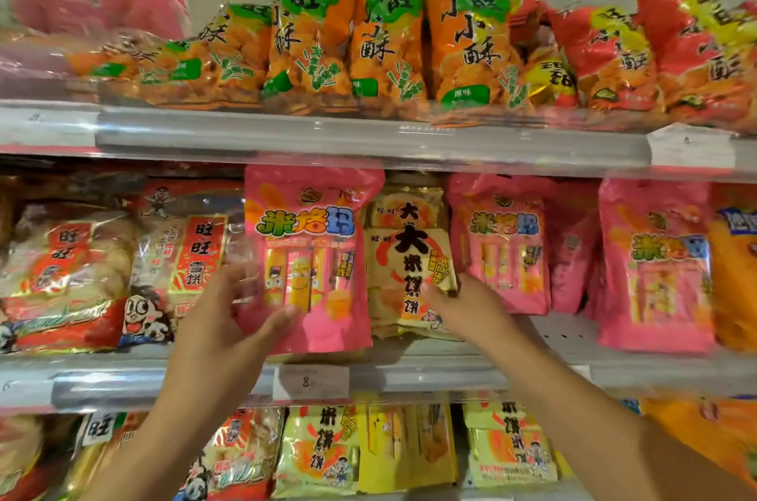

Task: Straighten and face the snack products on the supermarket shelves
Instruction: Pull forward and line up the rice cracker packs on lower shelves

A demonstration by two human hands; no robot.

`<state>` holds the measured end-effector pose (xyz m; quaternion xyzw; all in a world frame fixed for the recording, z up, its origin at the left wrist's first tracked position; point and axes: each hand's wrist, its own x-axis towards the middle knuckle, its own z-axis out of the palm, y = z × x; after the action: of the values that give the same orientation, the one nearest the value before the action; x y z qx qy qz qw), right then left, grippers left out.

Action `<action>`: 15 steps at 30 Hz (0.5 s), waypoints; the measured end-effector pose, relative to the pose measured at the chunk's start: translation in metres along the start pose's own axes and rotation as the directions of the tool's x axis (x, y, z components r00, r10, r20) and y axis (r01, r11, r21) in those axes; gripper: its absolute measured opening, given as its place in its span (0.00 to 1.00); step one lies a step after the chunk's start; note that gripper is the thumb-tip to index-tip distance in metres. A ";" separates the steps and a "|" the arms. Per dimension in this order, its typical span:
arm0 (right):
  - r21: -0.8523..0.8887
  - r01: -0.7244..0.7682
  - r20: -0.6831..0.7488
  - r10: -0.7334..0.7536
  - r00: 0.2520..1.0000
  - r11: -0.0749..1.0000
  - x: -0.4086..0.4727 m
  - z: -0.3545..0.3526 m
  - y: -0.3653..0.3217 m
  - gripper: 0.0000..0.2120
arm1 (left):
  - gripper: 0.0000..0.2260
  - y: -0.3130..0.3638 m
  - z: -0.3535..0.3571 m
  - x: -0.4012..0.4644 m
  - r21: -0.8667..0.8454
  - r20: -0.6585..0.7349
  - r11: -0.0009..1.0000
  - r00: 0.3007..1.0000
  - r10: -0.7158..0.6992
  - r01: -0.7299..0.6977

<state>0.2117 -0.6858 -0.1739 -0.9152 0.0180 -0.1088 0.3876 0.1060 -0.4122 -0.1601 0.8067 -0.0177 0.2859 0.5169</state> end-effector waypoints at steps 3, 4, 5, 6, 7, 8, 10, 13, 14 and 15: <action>0.056 0.071 -0.042 -0.069 0.997 0.996 -0.022 -0.028 0.003 0.30 | 0.21 0.010 0.021 0.000 -0.035 0.055 0.999 0.998 0.010 -0.008; 0.123 0.097 -0.032 -0.093 0.995 0.988 -0.030 -0.037 0.005 0.30 | 0.21 0.014 0.031 0.000 -0.032 0.071 0.999 0.997 0.024 -0.022; 0.231 0.104 -0.003 -0.106 0.994 0.967 -0.041 -0.046 0.006 0.31 | 0.20 0.019 0.043 -0.001 -0.028 0.090 0.999 0.995 0.043 -0.040; 0.336 0.093 0.038 -0.112 0.993 0.937 -0.051 -0.054 0.005 0.33 | 0.18 0.024 0.057 -0.002 -0.030 0.113 0.998 0.992 0.054 -0.050; 0.407 0.072 0.069 -0.109 0.992 0.911 -0.060 -0.061 0.005 0.35 | 0.17 0.031 0.072 -0.004 -0.054 0.144 0.997 0.988 0.057 -0.049; 0.437 0.057 0.087 -0.105 0.991 0.898 -0.066 -0.067 0.008 0.34 | 0.17 0.038 0.087 -0.005 -0.080 0.178 0.996 0.982 0.055 -0.041; 0.443 0.086 0.074 -0.132 0.988 0.893 -0.070 -0.075 0.017 0.22 | 0.17 0.053 0.118 -0.010 -0.098 0.227 0.994 0.971 0.076 -0.054; 0.433 0.127 -0.083 -0.101 0.991 0.892 -0.064 -0.093 0.039 0.15 | 0.17 0.069 0.157 -0.015 -0.088 0.291 0.988 0.945 0.150 -0.129; 0.429 0.124 -0.130 -0.075 0.989 0.895 -0.059 -0.100 0.048 0.16 | 0.18 0.074 0.169 -0.014 -0.094 0.320 0.987 0.934 0.157 -0.133; 0.421 0.117 -0.160 -0.054 0.986 0.899 -0.055 -0.107 0.055 0.17 | 0.20 0.077 0.179 -0.011 -0.105 0.350 0.987 0.924 0.153 -0.124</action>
<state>0.1385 -0.7931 -0.1510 -0.7972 -0.0186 -0.1929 0.5718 0.1509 -0.6019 -0.1560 0.8203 -0.1797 0.1696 0.5157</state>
